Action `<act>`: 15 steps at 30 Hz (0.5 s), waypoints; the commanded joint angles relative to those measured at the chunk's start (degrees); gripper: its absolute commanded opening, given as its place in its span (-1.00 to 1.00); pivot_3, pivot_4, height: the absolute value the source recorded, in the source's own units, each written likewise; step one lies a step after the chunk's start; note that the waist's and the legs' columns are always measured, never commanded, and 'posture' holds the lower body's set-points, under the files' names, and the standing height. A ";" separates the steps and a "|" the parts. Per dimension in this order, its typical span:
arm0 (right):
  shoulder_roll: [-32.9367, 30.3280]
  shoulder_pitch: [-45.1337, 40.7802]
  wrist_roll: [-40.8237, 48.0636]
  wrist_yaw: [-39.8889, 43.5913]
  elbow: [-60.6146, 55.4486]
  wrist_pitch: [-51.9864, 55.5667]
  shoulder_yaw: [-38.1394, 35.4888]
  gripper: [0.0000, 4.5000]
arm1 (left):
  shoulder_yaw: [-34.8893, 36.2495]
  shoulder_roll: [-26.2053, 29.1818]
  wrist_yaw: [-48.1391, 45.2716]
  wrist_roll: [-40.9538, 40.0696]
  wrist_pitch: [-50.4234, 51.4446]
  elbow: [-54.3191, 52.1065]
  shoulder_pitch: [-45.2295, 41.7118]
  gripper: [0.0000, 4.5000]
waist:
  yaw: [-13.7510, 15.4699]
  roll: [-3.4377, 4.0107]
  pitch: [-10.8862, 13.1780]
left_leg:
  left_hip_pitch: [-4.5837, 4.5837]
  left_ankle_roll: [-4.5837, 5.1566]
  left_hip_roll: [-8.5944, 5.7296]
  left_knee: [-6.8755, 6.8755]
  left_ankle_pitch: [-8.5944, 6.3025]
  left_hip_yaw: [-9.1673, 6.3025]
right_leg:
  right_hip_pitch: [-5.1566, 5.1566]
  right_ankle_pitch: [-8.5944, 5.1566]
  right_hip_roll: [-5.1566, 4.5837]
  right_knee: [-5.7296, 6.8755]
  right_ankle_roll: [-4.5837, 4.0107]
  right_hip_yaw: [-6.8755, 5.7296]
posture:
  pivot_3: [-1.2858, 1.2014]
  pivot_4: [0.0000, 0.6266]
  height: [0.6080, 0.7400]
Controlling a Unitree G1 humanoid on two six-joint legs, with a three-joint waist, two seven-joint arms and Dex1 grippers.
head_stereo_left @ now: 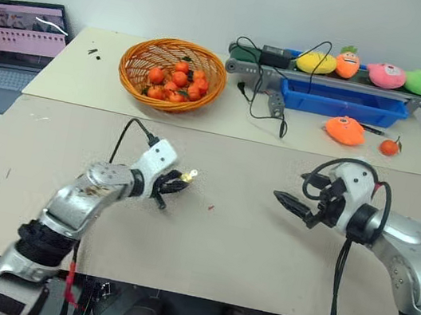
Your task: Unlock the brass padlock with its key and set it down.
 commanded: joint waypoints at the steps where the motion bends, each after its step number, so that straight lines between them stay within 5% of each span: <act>1: 0.22 -1.58 -0.52 1.09 0.00 -2.59 0.55 1.00 | -1.12 2.18 -9.25 -0.75 -6.92 -0.67 -0.95 -0.66 | 0.13 -0.01 0.01 | -0.02 0.00 0.00 0.00 0.00 0.00 | 0.00 0.00 0.00 -0.02 0.00 -0.02 | 0.03 -0.52 1.00; 15: 1.28 -2.16 -1.31 2.54 -0.79 -4.10 2.86 1.00 | -4.88 4.91 -29.72 0.20 -20.08 3.82 -3.44 -0.66 | 0.06 -0.01 0.01 | -0.02 0.08 0.02 0.00 -0.05 0.01 | -0.01 0.00 0.00 0.00 0.01 -0.04 | 0.03 -0.52 1.00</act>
